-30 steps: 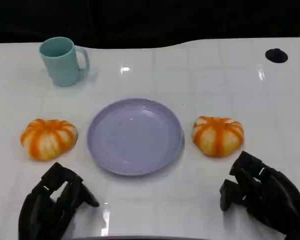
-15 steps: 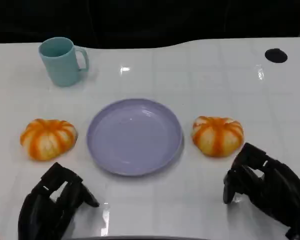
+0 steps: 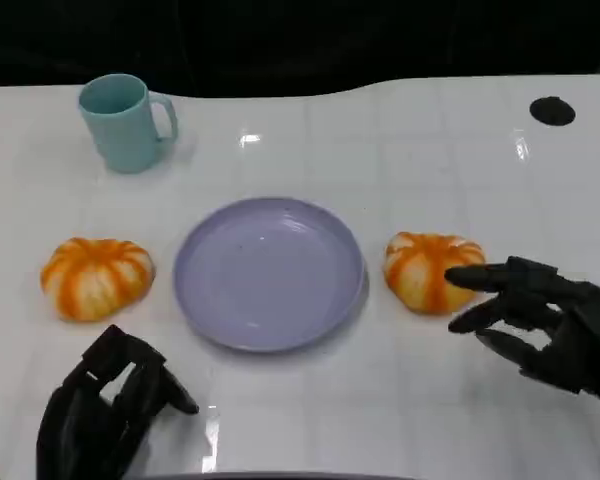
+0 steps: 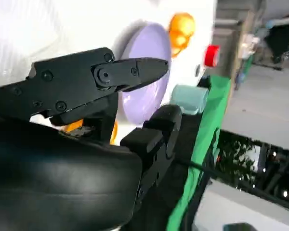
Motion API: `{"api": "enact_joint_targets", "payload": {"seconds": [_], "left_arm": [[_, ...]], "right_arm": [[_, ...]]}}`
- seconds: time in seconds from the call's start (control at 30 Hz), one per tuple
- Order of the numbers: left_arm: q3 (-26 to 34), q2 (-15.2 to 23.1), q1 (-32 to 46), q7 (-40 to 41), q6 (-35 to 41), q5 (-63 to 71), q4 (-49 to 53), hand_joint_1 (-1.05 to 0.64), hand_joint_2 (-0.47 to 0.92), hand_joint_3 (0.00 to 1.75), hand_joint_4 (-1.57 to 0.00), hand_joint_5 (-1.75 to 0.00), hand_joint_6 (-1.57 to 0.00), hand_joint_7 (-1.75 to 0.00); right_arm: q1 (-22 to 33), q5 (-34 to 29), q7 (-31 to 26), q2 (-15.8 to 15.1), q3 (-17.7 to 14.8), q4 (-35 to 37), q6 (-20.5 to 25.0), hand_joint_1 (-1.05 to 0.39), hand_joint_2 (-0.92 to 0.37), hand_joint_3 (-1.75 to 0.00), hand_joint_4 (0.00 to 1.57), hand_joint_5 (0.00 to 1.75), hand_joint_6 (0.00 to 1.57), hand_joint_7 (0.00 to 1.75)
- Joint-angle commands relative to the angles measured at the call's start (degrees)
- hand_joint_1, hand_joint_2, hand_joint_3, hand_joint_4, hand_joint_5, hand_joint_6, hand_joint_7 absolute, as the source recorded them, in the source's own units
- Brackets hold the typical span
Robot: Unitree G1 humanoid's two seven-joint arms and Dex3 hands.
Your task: Grasp the bread from the table and place it into the plate.
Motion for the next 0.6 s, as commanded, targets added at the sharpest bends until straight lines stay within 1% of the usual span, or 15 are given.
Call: {"api": "enact_joint_targets", "payload": {"seconds": [0.03,0.1,0.2,0.27,0.3,0.37,0.47,0.6], "left_arm": [[0.15,0.86,0.18,-0.97,-0.2,-0.14,-0.13,-0.55,0.92,0.26,-0.62,-1.75,-0.5,-1.52],[0.08,0.88,0.17,-0.99,-0.52,0.03,-0.06,-0.56,0.92,0.26,-0.62,-1.75,-0.5,-1.52],[0.09,0.75,0.22,-0.82,-0.45,-0.01,-0.15,-0.57,0.92,0.26,-0.63,-1.75,-0.51,-1.53],[0.09,0.68,0.26,-0.75,-0.34,-0.09,-0.25,-0.56,0.92,0.26,-0.63,-1.75,-0.51,-1.53],[0.02,0.68,0.33,-0.68,-0.08,-0.09,-0.42,-0.56,0.92,0.25,-0.63,-1.75,-0.51,-1.53],[-0.07,0.61,0.42,-0.52,0.14,-0.07,-0.64,-0.56,0.92,0.25,-0.63,-1.75,-0.5,-1.53],[-0.16,0.7,0.3,-0.83,-0.15,0.05,-0.35,-0.56,0.92,0.26,-0.63,-1.75,-0.5,-1.53],[0.05,0.75,0.13,-0.98,-0.33,-0.08,0.23,-0.55,0.92,0.26,-0.63,-1.75,-0.5,-1.53]], "right_arm": [[-0.89,-8.05,-6.74,-4.99,0.77,-1.97,-5.67,-0.5,-0.92,-0.1,0.54,0.21,0.53,0.01],[-1.5,-12.43,-10.17,-7.06,1.39,-2.03,-8.2,-0.49,-0.92,-0.1,0.51,0.17,0.49,0.0],[-2.14,-18.72,-14.73,-10.02,2.36,-2.51,-10.07,-0.48,-0.92,-0.06,0.44,0.1,0.4,0.0],[-2.32,-21.09,-16.94,-11.23,3.06,-2.55,-10.6,-0.47,-0.92,-0.04,0.39,0.06,0.35,0.0],[-2.33,-22.87,-18.39,-11.97,3.46,-2.87,-10.71,-0.47,-0.92,-0.03,0.39,0.05,0.35,0.0],[-2.35,-26.04,-20.98,-13.4,4.33,-3.52,-10.83,-0.46,-0.9,-0.01,0.32,0.01,0.31,0.0],[-2.4,-29.95,-24.25,-14.92,5.48,-4.3,-10.71,-0.46,-0.89,0.0,0.28,0.0,0.28,0.0],[-2.48,-34.85,-28.09,-16.23,7.24,-5.88,-8.71,-0.46,-0.87,0.0,0.23,0.0,0.24,0.0]]}}
